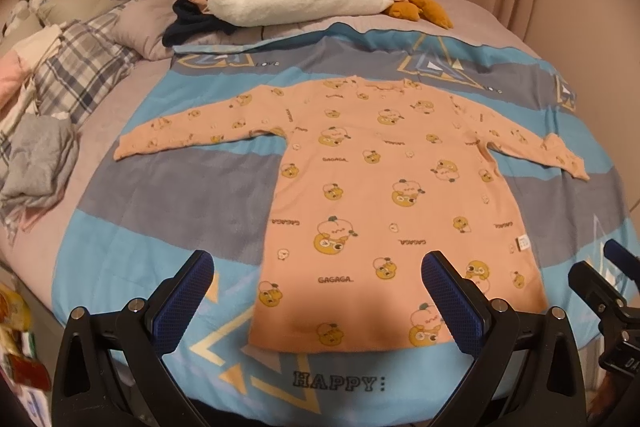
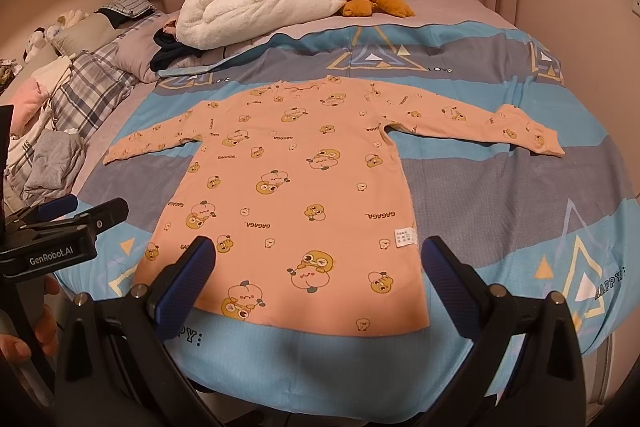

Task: Fold small clothes
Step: 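Grasp the sleeve cuff with the right gripper and lift it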

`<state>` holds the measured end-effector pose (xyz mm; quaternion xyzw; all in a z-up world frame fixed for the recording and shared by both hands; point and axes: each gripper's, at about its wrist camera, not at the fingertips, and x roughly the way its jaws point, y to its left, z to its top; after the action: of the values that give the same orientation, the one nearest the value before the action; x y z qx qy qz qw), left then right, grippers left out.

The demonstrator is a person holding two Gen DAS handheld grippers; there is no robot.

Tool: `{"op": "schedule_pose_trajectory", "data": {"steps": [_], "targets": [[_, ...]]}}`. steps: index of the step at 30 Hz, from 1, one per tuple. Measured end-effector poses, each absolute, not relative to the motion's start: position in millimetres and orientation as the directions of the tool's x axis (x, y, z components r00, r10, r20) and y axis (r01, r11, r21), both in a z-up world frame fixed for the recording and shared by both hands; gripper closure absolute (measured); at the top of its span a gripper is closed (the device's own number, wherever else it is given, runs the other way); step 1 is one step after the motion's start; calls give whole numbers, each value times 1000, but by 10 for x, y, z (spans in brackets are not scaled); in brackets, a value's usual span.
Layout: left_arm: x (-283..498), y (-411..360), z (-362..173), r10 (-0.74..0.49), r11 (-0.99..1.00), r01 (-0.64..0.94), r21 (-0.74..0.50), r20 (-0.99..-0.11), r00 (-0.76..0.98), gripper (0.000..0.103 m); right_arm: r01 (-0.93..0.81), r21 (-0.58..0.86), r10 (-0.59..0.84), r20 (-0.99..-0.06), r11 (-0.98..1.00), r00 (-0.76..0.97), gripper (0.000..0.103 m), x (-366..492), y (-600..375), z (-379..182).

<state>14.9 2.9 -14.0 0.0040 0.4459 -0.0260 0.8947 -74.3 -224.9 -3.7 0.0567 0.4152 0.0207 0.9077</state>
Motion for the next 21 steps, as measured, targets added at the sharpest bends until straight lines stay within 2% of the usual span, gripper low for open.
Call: {"op": "schedule_pose_trajectory", "data": {"steps": [4, 7, 9, 10, 13, 17, 21], "targets": [[201, 83, -181, -130, 991, 69, -111, -806, 577, 0, -14, 232, 184, -731, 973, 657, 0, -707, -2348, -61], [271, 129, -263, -259, 964, 98, -246, -800, 541, 0, -20, 414, 329, -690, 910, 645, 0, -643, -2522, -173], [316, 160, -327, -339, 936, 108, -335, -781, 525, 0, -4, 549, 416, -627, 836, 659, 0, -621, -2730, -290], [344, 167, -359, -374, 921, 114, -372, -767, 521, 0, 4, 574, 424, -610, 819, 669, 0, -625, -2774, -311], [394, 156, -375, -386, 914, 120, -388, -741, 549, 0, 57, 601, 385, -578, 797, 720, 0, -649, -3050, -408], [506, 85, -367, -383, 918, 158, -364, -705, 597, 0, 190, 490, 208, -646, 851, 734, 0, -612, -3426, -564], [782, -5, -503, -420, 904, 180, -387, -730, 539, 0, 299, 530, 147, -644, 793, 751, 0, -487, -3985, -709]]}}
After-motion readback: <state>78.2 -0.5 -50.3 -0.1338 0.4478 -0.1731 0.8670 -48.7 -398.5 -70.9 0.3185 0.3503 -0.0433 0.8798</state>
